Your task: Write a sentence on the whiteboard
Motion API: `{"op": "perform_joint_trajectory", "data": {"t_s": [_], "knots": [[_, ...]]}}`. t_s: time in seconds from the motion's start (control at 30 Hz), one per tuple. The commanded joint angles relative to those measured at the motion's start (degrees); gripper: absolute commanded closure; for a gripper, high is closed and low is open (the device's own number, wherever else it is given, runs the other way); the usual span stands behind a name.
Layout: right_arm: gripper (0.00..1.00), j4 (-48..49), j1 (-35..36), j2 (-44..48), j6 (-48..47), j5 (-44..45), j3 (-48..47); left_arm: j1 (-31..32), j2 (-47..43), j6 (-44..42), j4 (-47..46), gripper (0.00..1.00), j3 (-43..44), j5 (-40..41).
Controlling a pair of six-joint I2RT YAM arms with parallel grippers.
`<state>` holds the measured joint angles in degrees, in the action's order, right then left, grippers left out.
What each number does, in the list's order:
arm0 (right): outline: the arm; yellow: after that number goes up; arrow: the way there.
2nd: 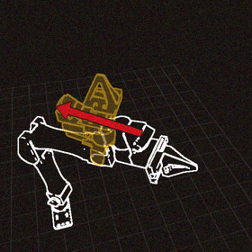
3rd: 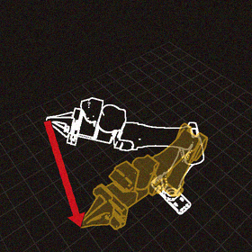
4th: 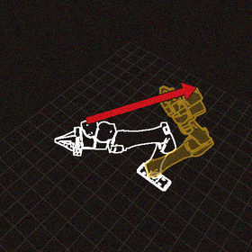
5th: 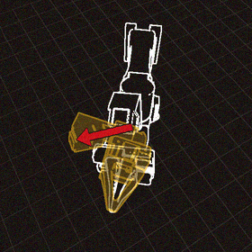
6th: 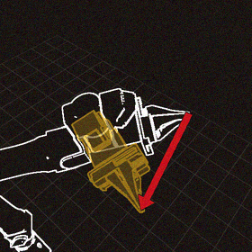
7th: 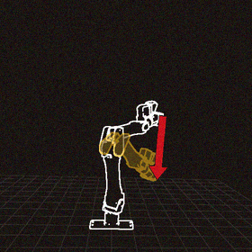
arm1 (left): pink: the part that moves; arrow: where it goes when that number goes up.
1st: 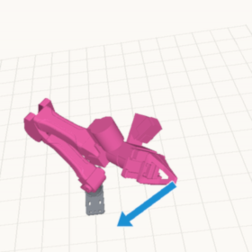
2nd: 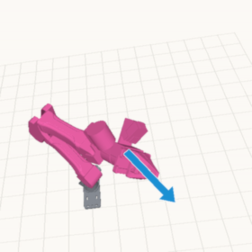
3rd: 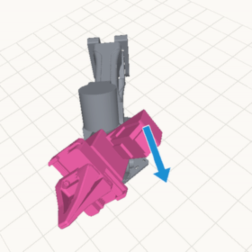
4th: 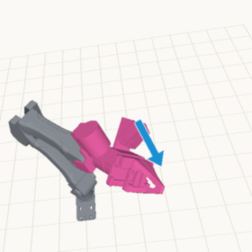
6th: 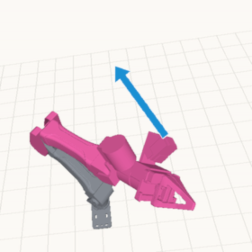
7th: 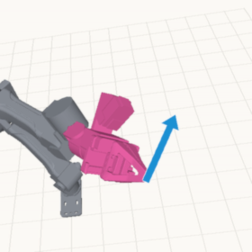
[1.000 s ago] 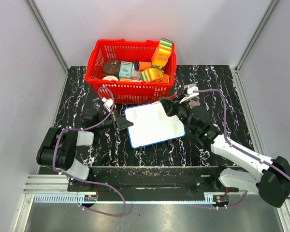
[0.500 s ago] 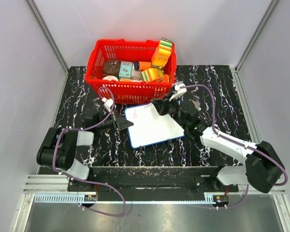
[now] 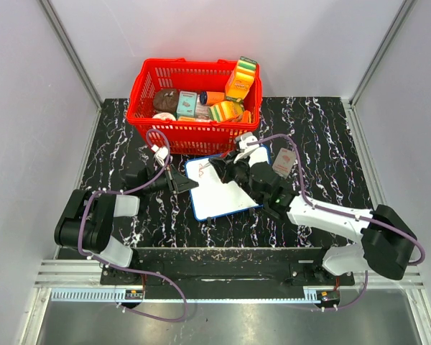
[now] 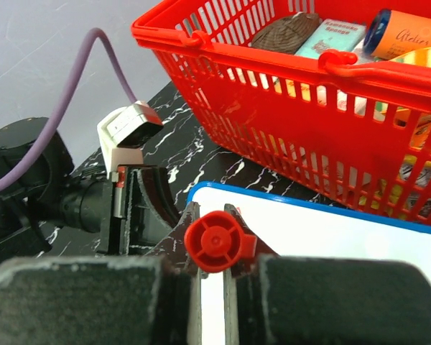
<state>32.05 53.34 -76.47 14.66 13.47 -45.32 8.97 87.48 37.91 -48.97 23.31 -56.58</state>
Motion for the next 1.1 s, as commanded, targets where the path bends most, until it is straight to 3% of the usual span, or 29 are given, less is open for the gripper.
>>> {"op": "perform_joint_trajectory", "data": {"t_s": [0.0,1.07], "knots": [[1.00,5.03,0.62,-1.49,-2.88,6.83,-1.26,0.43,0.14,-5.57,0.81,1.00,0.95,2.96],[1.00,8.46,0.62,-7.73,-1.38,9.11,0.32,0.43,-0.03,-5.57,0.89,1.00,0.77,2.88]]}}
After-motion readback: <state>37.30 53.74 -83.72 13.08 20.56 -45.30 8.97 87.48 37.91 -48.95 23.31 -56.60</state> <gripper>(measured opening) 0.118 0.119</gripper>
